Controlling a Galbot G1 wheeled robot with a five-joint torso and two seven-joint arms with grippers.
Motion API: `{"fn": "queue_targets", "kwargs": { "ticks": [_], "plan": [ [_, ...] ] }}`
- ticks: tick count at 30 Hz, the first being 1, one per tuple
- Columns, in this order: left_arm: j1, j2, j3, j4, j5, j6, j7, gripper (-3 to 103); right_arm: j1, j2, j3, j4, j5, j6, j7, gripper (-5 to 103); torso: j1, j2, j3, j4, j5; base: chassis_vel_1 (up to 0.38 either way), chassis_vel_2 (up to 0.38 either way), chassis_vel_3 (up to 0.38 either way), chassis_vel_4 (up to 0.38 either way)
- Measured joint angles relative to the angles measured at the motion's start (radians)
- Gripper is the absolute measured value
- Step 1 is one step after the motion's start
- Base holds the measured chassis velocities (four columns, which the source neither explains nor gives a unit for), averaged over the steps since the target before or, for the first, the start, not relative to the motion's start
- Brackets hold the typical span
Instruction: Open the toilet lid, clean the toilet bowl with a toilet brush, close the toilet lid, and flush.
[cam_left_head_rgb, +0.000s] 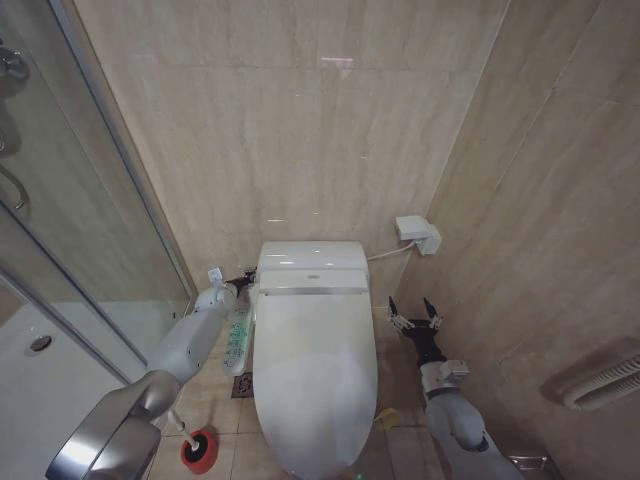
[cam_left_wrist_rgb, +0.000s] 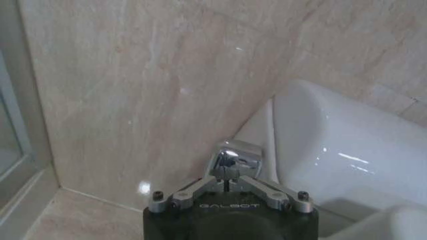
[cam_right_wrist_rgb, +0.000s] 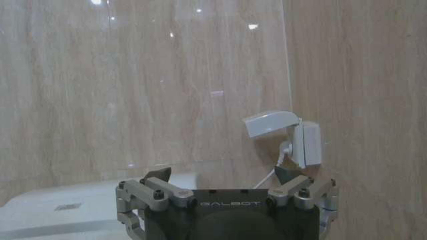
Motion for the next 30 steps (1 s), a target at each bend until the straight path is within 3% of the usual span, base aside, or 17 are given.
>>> {"fn": "queue_targets", "kwargs": {
  "ticks": [30],
  "plan": [
    [0.012,-0.007,0.003,-0.014,0.037,-0.041,0.007,0,0.000,0.000,0.000,0.000,0.000,0.000,0.000,100,0.000,0.000,0.000,-0.0003,0.0001,0.000,0.000,0.000,0.000]
  ]
}}
